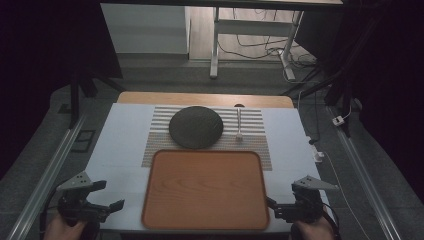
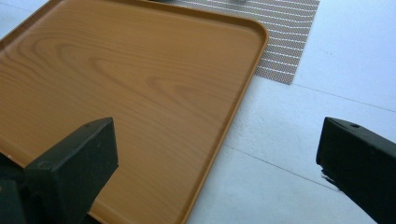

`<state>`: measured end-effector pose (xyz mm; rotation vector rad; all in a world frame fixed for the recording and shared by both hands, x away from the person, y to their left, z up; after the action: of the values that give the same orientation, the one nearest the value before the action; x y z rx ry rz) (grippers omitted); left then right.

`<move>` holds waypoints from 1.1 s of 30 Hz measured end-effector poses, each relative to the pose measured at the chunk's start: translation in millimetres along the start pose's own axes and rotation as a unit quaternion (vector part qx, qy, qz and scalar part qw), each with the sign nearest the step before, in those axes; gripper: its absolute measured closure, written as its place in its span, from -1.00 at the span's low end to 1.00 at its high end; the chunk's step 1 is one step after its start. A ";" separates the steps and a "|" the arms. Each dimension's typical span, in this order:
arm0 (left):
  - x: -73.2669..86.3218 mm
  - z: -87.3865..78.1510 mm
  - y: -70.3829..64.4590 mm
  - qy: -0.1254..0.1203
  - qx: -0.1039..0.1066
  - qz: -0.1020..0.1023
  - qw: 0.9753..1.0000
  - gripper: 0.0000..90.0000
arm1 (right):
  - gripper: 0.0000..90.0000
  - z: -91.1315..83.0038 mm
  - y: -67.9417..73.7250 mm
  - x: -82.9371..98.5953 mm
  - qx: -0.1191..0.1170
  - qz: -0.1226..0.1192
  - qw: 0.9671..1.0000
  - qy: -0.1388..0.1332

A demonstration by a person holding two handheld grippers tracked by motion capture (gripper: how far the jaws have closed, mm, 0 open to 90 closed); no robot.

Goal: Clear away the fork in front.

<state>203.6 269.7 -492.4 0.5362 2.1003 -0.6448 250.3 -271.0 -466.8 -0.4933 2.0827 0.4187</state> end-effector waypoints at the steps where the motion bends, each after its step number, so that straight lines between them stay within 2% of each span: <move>1: 0.1 -0.2 0.2 0.000 0.000 -0.001 1.000 -1.00 | -1.00 0.1 -0.2 -0.1 -0.001 0.001 1.000 0.000; 19: 0.3 1.1 0.0 0.007 0.004 -0.001 1.000 -1.00 | -1.00 2.2 3.1 0.3 -0.001 -0.017 1.000 0.012; 30: 0.4 0.8 0.4 0.006 0.007 -0.004 1.000 -1.00 | -1.00 2.1 5.0 -0.5 0.006 -0.026 1.000 0.010; 33: 0.3 0.9 0.5 0.006 0.006 -0.004 1.000 -1.00 | -1.00 2.9 7.8 -1.5 -0.004 -0.023 1.000 0.006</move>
<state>204.3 269.6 -493.3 0.5401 2.1118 -0.6616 249.3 -262.7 -466.2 -0.5483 2.0772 0.3979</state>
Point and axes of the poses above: each handheld gripper's, and its own axes: z roughly forward along the jaws, x roughly out of its underside, y roughly to its left, the point moved 3 cm from there along z, roughly forward along the jaws, and after that the axes turned 11 degrees about -y, right-handed, at the moved point
